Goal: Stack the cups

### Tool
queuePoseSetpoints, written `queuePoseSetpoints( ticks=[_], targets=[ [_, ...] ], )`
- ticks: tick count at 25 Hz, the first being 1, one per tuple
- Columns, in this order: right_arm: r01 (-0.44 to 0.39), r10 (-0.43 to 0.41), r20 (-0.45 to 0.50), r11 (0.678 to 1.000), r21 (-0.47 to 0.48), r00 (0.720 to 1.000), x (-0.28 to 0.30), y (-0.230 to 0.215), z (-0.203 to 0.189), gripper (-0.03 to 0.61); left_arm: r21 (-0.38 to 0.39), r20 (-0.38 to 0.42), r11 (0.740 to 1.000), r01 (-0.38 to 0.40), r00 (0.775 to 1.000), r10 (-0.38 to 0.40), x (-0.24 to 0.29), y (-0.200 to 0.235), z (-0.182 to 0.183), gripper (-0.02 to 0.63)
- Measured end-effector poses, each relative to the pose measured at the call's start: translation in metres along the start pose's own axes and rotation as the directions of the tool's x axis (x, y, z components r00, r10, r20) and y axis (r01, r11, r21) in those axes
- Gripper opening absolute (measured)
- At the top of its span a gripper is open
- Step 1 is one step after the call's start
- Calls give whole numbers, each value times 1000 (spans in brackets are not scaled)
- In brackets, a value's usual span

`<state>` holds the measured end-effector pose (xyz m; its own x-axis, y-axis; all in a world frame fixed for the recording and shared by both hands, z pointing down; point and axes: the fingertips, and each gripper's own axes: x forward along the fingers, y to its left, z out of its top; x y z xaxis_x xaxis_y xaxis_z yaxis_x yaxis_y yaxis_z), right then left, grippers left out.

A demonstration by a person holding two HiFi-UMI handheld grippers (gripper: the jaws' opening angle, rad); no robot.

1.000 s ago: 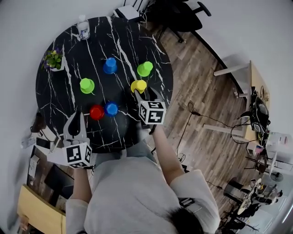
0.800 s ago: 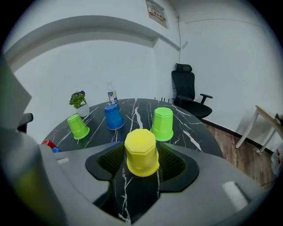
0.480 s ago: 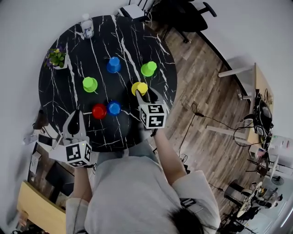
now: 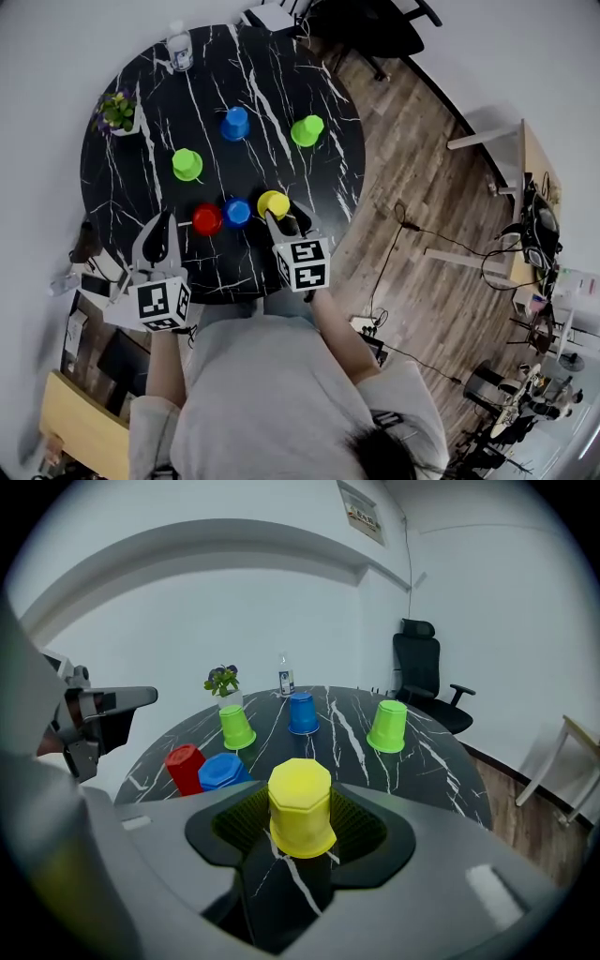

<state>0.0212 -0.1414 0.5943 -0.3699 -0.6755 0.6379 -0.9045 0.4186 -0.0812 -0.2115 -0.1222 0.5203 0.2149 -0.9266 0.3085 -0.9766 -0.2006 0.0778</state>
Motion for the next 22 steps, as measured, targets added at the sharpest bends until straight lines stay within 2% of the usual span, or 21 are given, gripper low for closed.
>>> queuePoseSetpoints(
  ticks=[8, 12, 15, 18, 22],
  targets=[
    [-6, 5, -36, 1000, -20, 999, 4, 10, -14, 207, 20, 1, 1000, 8, 1000, -8, -1, 5, -1, 87],
    [-34, 35, -36, 999, 7, 999, 3, 14, -13, 209, 27, -10, 998, 61, 998, -61, 12, 2, -1, 94],
    [-41, 42, -12, 999, 19, 999, -6, 14, -5, 210, 58, -25, 995, 86, 996, -85, 31, 3, -1, 131],
    [-43, 42, 29, 999, 34, 999, -18, 11, 8, 210, 87, -48, 990, 107, 994, -103, 57, 5, -3, 217],
    [-31, 27, 75, 998, 47, 997, -32, 1, 25, 210, 130, -111, 985, 117, 988, -103, 96, 10, -18, 256]
  ],
)
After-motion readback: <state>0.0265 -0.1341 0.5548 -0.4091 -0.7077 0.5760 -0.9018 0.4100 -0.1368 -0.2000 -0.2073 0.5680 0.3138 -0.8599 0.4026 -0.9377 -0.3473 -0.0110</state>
